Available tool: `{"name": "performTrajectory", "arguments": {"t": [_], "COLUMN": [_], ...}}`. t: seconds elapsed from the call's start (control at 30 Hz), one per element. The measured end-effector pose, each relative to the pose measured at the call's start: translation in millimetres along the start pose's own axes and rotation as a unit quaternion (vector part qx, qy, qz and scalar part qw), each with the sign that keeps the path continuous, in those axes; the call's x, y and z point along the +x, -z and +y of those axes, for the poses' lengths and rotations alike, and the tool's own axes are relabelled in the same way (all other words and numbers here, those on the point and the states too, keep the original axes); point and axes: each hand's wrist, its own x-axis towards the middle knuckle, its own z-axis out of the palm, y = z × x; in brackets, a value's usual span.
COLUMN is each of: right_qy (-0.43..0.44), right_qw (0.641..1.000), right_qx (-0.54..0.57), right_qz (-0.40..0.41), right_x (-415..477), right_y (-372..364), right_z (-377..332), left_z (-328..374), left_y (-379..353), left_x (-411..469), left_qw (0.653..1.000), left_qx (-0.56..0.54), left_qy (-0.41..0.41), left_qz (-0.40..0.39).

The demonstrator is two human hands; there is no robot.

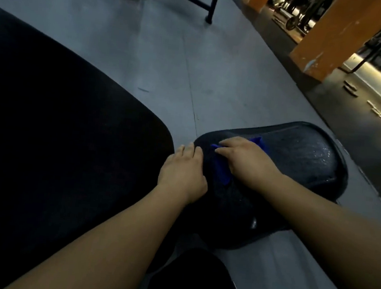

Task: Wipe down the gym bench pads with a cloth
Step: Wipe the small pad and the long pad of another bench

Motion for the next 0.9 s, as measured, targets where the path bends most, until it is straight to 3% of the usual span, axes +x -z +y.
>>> {"name": "performTrajectory", "arguments": {"t": [0.1,0.23,0.4,0.57,0.63,0.7,0.77,0.8,0.9], "right_qy": [-0.047,0.070,-0.008,0.195,0.219,0.141,0.025,0.012,0.141], "right_qw": [0.997,0.993,0.994,0.972,0.970,0.986,0.996,0.996,0.988], "right_qx": [-0.045,-0.065,-0.092,-0.023,-0.045,-0.080,-0.082,-0.085,-0.057], "right_qz": [-0.036,-0.075,-0.061,-0.128,-0.092,-0.034,-0.024,-0.024,-0.039], "right_x": [3,12,73,-45,-56,-26,6,11,-29], "right_y": [-17,-25,-39,-34,-40,-42,-41,-47,-54], "right_z": [-12,-12,-26,-59,-42,-27,-29,-34,-47], "left_z": [-4,-8,-15,-17,-13,-12,-13,-13,-12], "left_y": [-25,-36,-42,-37,-33,-31,-32,-31,-24], "left_x": [3,15,26,24,16,11,10,9,5], "left_qw": [0.999,1.000,0.999,0.994,0.989,0.977,0.967,0.964,0.959], "left_qx": [0.028,0.007,-0.021,0.095,0.140,0.202,0.237,0.246,0.266], "left_qy": [0.005,0.010,0.024,0.033,0.041,0.062,0.088,0.091,0.077], "left_qz": [-0.016,0.025,0.045,0.043,0.021,-0.017,-0.033,-0.039,-0.050]}}
